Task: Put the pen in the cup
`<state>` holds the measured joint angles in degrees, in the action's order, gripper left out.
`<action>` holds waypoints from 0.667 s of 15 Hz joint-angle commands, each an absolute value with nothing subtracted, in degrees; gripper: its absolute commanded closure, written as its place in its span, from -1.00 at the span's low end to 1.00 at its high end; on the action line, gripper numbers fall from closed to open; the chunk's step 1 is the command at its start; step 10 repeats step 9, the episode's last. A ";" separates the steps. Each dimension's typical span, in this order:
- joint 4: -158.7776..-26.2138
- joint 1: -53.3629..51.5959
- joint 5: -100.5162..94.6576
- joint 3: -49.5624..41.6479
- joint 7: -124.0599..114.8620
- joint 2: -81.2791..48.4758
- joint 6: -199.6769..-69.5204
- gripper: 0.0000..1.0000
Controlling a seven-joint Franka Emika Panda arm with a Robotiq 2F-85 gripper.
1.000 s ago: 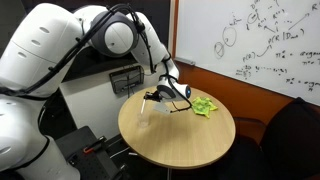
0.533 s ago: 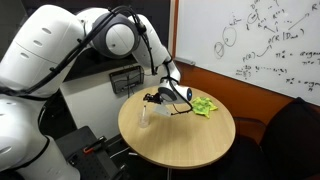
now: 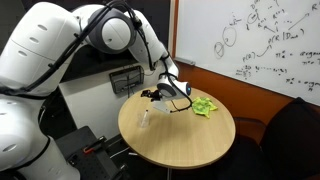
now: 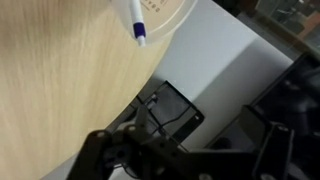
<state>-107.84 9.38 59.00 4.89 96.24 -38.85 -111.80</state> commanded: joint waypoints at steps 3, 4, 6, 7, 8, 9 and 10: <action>-114.60 3.27 54.35 2.21 84.36 -31.24 -120.40 -1.00; -116.35 2.11 52.55 2.22 81.76 -29.58 -121.99 -1.00; -119.68 0.40 51.04 2.87 78.30 -26.90 -127.89 -1.00; -121.31 -0.51 49.90 3.15 76.80 -25.57 -131.06 -1.00; -122.62 -1.22 47.96 3.15 75.28 -24.77 -133.79 -1.00; -124.36 -1.74 47.09 3.54 73.64 -23.64 -137.49 -1.00; -124.36 -1.74 47.09 3.54 73.64 -23.64 -137.49 -1.00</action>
